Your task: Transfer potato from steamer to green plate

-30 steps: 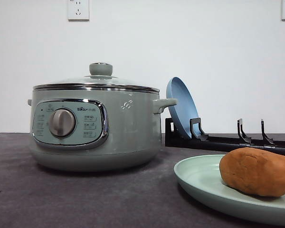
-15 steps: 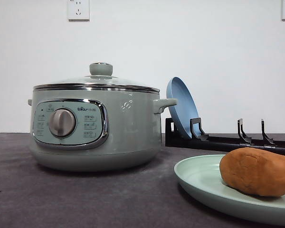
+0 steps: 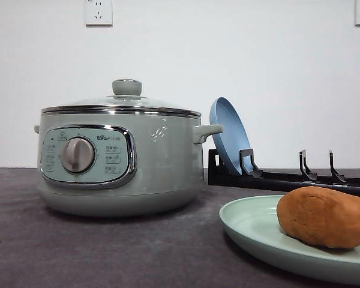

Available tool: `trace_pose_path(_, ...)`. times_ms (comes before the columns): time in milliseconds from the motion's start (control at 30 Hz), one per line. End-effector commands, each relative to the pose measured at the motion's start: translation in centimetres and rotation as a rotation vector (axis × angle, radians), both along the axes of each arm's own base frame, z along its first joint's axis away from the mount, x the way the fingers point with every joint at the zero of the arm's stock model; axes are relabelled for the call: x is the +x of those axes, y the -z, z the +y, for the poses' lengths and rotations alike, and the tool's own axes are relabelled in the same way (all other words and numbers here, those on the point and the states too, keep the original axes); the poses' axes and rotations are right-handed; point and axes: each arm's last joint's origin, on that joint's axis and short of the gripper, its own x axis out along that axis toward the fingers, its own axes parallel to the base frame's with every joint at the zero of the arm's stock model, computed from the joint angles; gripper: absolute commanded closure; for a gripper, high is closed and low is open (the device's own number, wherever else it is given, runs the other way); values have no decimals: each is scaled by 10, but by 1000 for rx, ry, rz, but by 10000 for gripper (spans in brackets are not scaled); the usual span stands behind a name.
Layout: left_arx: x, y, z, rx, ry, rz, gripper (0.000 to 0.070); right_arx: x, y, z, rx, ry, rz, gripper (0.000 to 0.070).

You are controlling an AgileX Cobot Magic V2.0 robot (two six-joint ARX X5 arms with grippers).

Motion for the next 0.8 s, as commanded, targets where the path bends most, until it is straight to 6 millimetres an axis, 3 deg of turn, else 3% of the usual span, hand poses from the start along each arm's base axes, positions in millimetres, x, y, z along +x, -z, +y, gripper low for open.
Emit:
trace_pose_path(0,1,6,0,-2,-1,6,675,8,17,-1,-60,49,-49,651)
trace_pose_path(233,1,6,0,-2,-1,7,675,38,113,-6,-104,209,-175,652)
trace_pose_path(367,1,6,0,-2,-1,7,675,50,158,-8,-113,247,-189,652)
trace_pose_path(567,1,6,0,-2,-1,6,675,63,203,-9,-163,252,-178,652)
trace_pose_path(767,1,6,0,-2,-1,7,675,65,228,-11,-209,295,-101,652)
